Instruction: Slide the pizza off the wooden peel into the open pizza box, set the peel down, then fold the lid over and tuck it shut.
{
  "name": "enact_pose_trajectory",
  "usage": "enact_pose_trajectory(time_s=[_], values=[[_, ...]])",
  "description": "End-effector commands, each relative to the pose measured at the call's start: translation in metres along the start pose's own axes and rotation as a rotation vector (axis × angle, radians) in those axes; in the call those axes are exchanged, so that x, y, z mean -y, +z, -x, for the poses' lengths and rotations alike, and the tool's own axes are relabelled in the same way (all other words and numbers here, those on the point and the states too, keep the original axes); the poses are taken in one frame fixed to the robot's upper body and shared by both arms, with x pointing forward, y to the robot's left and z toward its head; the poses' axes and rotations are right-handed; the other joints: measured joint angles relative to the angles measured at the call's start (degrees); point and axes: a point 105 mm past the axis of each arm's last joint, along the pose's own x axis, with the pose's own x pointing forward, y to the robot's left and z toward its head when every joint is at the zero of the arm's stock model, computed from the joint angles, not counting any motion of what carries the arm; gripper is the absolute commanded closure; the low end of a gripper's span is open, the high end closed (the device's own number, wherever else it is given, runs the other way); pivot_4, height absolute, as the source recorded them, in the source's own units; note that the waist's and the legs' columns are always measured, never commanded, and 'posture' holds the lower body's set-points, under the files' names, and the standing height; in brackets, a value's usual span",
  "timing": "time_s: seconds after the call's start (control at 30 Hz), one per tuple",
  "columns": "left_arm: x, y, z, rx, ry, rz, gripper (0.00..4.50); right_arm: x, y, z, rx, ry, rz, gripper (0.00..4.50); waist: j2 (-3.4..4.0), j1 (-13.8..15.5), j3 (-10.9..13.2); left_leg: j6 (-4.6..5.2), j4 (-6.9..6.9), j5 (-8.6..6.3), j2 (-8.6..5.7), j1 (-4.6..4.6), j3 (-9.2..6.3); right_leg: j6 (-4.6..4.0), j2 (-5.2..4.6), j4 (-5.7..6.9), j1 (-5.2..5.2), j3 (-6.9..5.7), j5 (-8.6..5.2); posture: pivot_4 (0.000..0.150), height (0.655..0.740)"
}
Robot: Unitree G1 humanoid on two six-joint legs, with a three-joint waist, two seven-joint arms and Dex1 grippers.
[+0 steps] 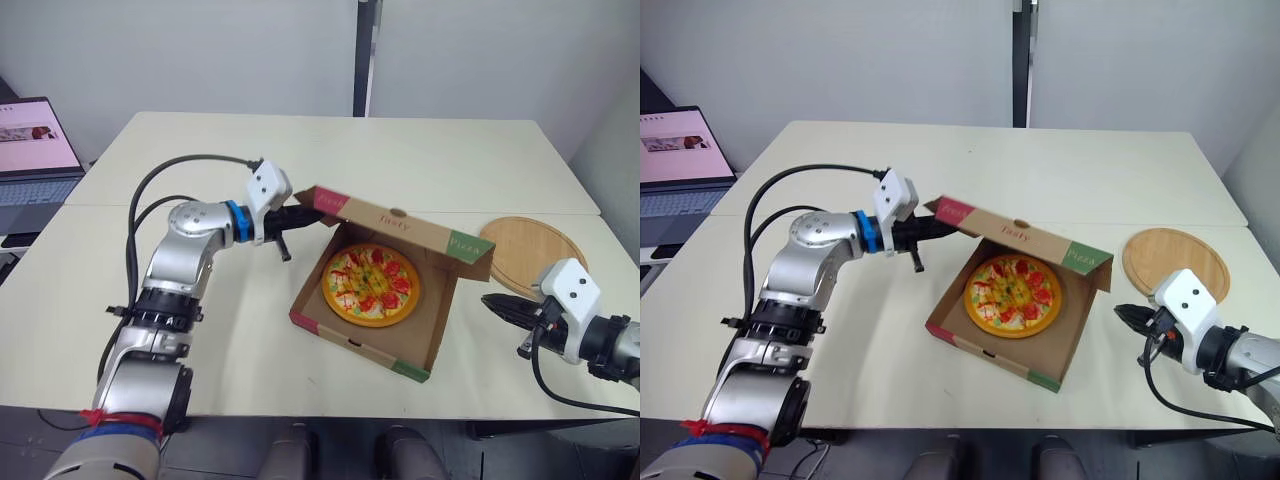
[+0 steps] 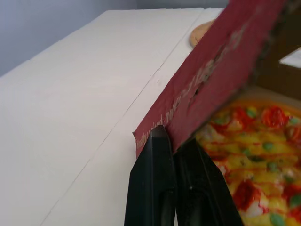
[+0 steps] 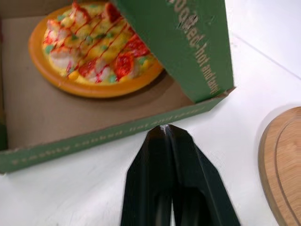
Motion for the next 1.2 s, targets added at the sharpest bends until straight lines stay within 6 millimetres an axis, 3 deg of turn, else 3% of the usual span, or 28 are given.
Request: enact_pose_trajectory(time_s=[0.03,0.2,0.53,0.87,0.97,1.2], values=[[-0.003,0.019,-0.008,0.020,-0.005,0.049,4.50,0.002,0.012,0.002,0.035,-0.040,0.007,3.24,0.00,0.0,0.0,0.00,-0.01,0.00,0.00,0.00,0.00,0.00,0.00,-0.01,0.00,0.00,0.00,0.150,0.7318],[-0.003,0.031,-0.018,0.024,-0.016,0.109,4.50,0.007,0.024,-0.007,0.069,-0.135,-0.030,1.49,0.00,-0.1,0.0,-0.01,-0.02,0.01,0.00,0.00,0.00,0.00,0.00,0.00,-0.02,0.03,0.00,0.150,0.7318],[0.002,0.038,-0.027,0.020,-0.023,0.160,4.50,0.006,0.055,-0.027,0.178,-0.261,-0.170,1.49,0.01,-0.1,0.0,-0.02,-0.04,0.01,-0.01,-0.03,0.00,-0.01,-0.01,0.02,-0.12,0.12,0.00,0.150,0.7318],[0.013,0.046,-0.027,0.018,-0.029,0.176,4.50,0.012,0.060,-0.016,0.143,-0.335,-0.211,1.49,0.02,-0.2,0.0,-0.02,-0.05,0.01,-0.02,-0.05,0.01,-0.01,-0.01,0.04,-0.16,0.14,0.00,0.150,0.7318],[0.014,0.044,-0.027,0.016,-0.021,0.178,4.50,0.013,0.060,-0.015,0.132,-0.351,-0.222,2.14,0.02,-0.2,0.0,-0.02,-0.05,0.01,-0.02,-0.05,0.01,-0.01,-0.01,0.04,-0.16,0.15,0.00,0.150,0.7318],[0.014,0.041,-0.026,0.017,0.018,0.189,4.50,0.015,0.063,-0.012,0.115,-0.380,-0.243,4.49,0.02,-0.2,0.0,-0.02,-0.07,0.01,-0.02,-0.05,0.03,-0.01,-0.01,0.04,-0.18,0.17,0.00,0.150,0.7318]])
